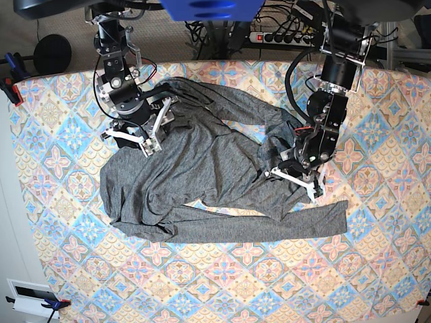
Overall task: Layout the t-shirt on the table in an organized manner, then fold the t-shirt properly
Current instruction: 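Lift the left gripper and grasp the shirt's side edge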
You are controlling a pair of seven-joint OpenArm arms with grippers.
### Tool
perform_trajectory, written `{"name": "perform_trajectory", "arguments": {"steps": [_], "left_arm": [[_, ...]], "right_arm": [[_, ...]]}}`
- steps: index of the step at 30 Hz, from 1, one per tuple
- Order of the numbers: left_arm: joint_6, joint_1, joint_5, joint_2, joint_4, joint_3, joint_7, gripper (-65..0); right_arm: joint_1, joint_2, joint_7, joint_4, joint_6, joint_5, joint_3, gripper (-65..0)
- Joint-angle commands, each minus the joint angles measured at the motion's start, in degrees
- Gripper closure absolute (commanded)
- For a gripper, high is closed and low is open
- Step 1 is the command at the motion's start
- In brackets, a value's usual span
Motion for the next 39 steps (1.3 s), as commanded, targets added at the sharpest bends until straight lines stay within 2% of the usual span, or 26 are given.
{"name": "perform_trajectory", "arguments": {"steps": [1, 5, 7, 11, 16, 23, 30, 36, 39], "left_arm": [[0.1, -0.6, 0.6, -0.7, 2.4, -1.2, -0.8, -0.7], [0.1, 1.6, 0.6, -1.0, 7.9, -1.6, -0.4, 0.0], [0.1, 3.6, 0.6, -2.6, 11.1, -1.6, -0.4, 0.0], [0.1, 7.1, 0.7, -3.6, 15.6, -1.6, -0.3, 0.0], [0.1, 11.7, 0.7, -6.8, 17.7, -1.5, -0.2, 0.0], [0.1, 17.5, 0.6, -13.2, 18.3, -1.5, -0.8, -0.1], [0.1, 18.5, 0.7, -17.0, 18.3, -1.7, -1.0, -0.1], [0.1, 18.5, 10.0, -16.9, 17.4, -6.1, -5.0, -1.1], [0.1, 18.8, 13.4, -15.1, 17.1, -7.8, -5.0, -8.4]], "right_arm": [[0.5, 0.2, 1.2, 0.9, -0.2, 0.0, 0.2, -36.8], [0.5, 0.3, 1.2, 0.9, -0.2, 0.0, 0.2, -36.8], [0.6, 0.3, 1.2, 0.9, -0.2, 0.0, 0.2, -36.8], [0.8, 0.3, 1.2, 0.2, -0.2, 0.0, 0.2, -36.8], [0.8, 0.3, 1.2, -0.2, -0.2, 0.0, 0.3, -36.8], [0.9, 0.3, 1.2, -0.3, -0.2, 0.0, 0.3, -36.8], [0.9, 0.3, 1.2, -0.3, -0.2, 0.0, 0.3, -36.8], [0.8, 0.3, 1.2, -0.3, -0.2, 0.0, 0.3, -36.8], [0.7, 0.3, 1.2, -0.3, -0.2, 0.0, 0.3, -36.8]]}}
